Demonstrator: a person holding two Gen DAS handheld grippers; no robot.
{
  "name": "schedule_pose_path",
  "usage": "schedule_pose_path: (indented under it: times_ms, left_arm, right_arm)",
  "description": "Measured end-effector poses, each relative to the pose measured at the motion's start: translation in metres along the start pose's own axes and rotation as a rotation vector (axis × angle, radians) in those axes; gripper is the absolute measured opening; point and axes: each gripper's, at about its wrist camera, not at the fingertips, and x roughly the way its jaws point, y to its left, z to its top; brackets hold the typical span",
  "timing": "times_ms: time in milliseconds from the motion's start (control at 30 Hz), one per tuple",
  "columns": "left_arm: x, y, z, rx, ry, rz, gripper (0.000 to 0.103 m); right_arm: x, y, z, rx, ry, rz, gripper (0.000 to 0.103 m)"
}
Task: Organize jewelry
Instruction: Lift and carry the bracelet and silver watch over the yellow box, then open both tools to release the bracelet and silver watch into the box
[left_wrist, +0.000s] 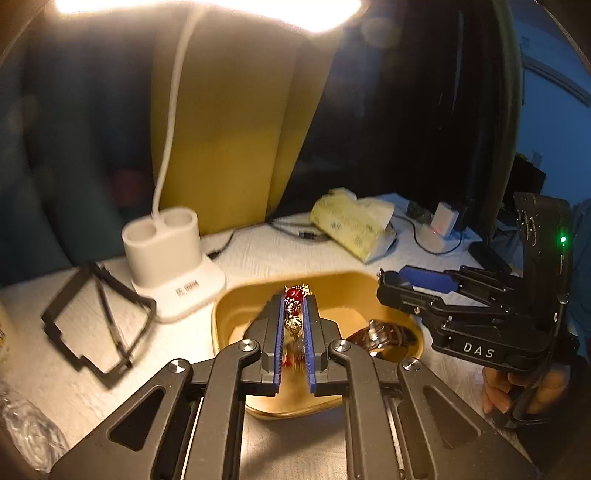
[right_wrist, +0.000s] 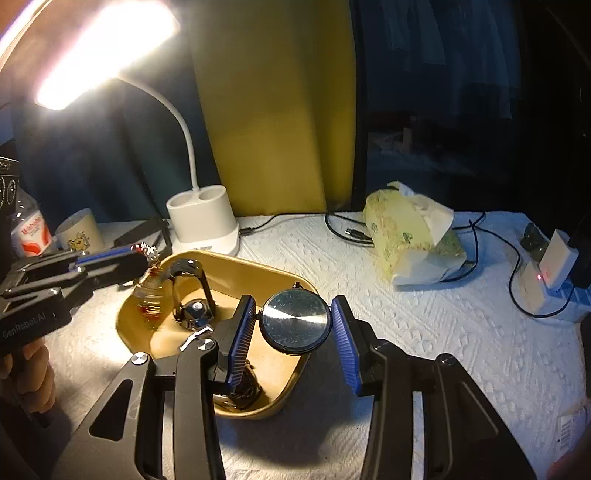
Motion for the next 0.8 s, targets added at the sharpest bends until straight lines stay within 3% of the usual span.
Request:
schedule_pose_path:
  times_ms: [267, 433, 633, 800]
  left_arm:
    - [0.018, 0.003, -0.008, -0.017, 0.075, -0.036, 0.011]
    - [0.013, -0.002, -0.008, 0.003, 0.067, -0.032, 0.013]
    - [0.005, -0.004, -0.006, 0.004, 0.056, -0.025, 0.026]
    - [-0.007, -0.006, -0.006, 0.012, 0.041, -0.021, 0.027]
  right_arm:
    - [0.008, -0.002, -0.002, 0.000, 0.012, 0.001, 0.042]
    - [0.009, 0.003, -0.003, -0.018, 0.023, 0.011, 0.043]
    - [0.004, 0.003, -0.003, -0.011, 0.022, -0.003, 0.043]
    - [-0.008, 0.002, -0.002, 0.001, 0.014, -0.014, 0.044]
